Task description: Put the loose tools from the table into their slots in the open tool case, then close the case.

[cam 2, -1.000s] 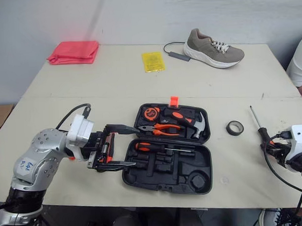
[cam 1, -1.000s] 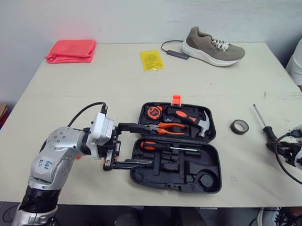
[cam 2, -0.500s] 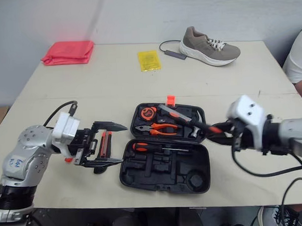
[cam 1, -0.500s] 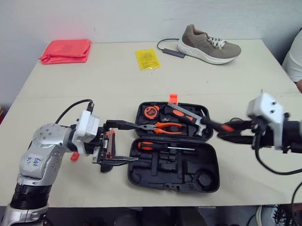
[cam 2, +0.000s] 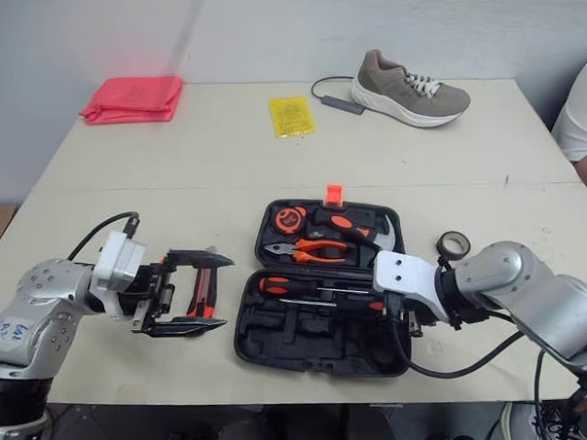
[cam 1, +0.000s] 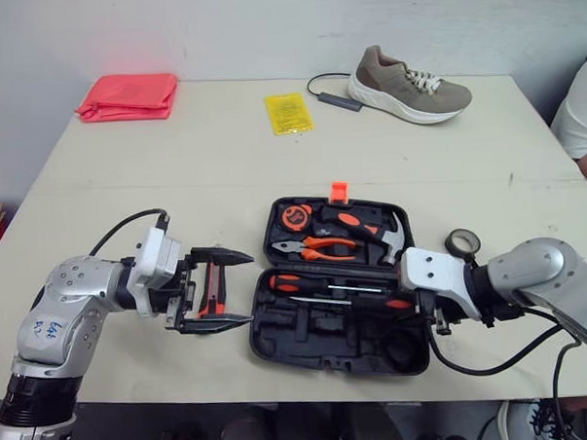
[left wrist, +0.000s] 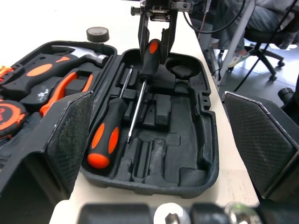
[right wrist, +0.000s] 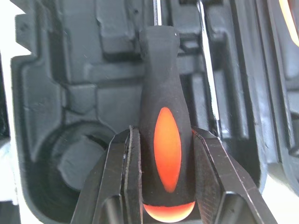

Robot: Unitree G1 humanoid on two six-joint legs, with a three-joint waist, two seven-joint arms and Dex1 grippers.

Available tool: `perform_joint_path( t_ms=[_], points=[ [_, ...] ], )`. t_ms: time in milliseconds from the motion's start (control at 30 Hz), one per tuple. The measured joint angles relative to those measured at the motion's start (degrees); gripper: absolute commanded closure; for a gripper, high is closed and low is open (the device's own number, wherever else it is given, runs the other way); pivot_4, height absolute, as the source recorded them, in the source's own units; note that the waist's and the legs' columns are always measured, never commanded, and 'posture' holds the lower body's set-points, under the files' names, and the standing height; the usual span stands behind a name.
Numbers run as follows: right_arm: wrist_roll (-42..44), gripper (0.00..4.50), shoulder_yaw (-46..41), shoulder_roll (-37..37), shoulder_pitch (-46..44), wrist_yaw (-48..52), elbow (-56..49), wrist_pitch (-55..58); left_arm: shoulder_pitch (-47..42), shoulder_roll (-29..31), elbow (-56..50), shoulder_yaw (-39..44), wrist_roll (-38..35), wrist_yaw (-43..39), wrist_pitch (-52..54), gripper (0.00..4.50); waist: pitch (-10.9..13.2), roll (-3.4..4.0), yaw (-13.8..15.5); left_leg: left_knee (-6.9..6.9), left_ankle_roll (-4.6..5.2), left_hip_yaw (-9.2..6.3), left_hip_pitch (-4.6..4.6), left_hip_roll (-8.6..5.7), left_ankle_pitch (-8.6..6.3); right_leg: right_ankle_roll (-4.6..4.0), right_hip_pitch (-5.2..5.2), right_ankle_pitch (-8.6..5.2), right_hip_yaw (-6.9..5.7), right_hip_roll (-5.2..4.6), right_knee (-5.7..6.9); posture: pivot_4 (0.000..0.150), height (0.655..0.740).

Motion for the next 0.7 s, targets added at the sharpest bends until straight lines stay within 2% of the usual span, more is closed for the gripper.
perform_joint_path(
  t_ms=[200,700],
  points=[
    [-2.7,3.48,1.2,2.3,-0.5,1.2,1.9,-1.1,0.4,0.2,-0.6,0.0,0.0,0.5,0.1,0.0,0.0,0.0,0.0,0.0,0.0,0.0,0.01,0.01,0.0,0.0,0.0,0.0,-0.19,0.01,0.04,0.15,0.74],
    [-3.4,3.48,-0.3,2.5,1.3,1.9,1.9,-0.7,0.4,0.2,-1.8,-0.1,0.0,1.2,0.5,0.0,-0.1,-0.11,0.1,0.02,0.0,-0.05,0.03,-0.01,0.0,0.0,0.07,0.0,-0.26,0.0,0.04,0.15,0.74]
  ],
)
